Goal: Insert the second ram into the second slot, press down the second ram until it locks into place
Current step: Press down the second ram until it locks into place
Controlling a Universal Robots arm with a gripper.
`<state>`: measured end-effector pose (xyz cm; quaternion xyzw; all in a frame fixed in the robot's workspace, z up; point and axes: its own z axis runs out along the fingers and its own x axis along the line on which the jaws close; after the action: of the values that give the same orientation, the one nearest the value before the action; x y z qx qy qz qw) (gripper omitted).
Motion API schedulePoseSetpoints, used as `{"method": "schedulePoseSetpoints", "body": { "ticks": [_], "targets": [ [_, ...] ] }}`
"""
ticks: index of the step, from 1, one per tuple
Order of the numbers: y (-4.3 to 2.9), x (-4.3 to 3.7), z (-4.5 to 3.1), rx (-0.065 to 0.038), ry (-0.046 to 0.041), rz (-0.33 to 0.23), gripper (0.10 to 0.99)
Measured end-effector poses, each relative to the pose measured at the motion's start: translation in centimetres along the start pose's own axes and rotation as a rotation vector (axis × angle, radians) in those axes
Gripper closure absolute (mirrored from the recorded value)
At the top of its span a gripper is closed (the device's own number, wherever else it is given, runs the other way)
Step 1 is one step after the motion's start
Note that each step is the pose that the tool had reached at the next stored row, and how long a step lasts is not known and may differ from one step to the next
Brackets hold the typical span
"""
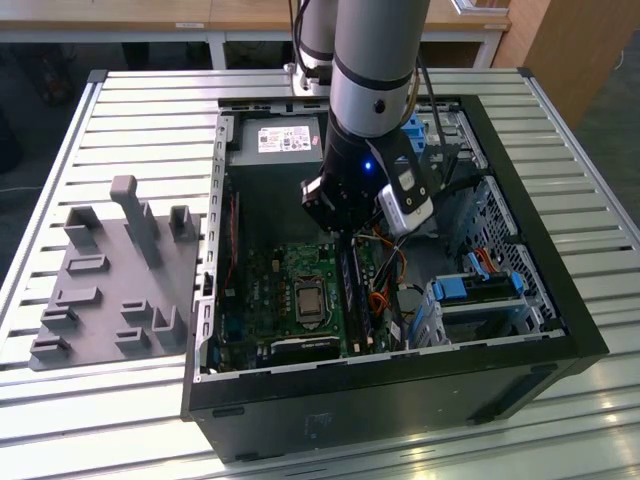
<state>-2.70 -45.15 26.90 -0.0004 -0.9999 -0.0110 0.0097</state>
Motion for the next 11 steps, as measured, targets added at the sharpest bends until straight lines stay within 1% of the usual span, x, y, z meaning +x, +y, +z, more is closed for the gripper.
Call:
{"method": "schedulePoseSetpoints", "body": {
  "ticks": [11],
  "targets": [
    [-0.08,0.00,0.16,0.000,0.0000,0.000,0.949]
  ]
}}
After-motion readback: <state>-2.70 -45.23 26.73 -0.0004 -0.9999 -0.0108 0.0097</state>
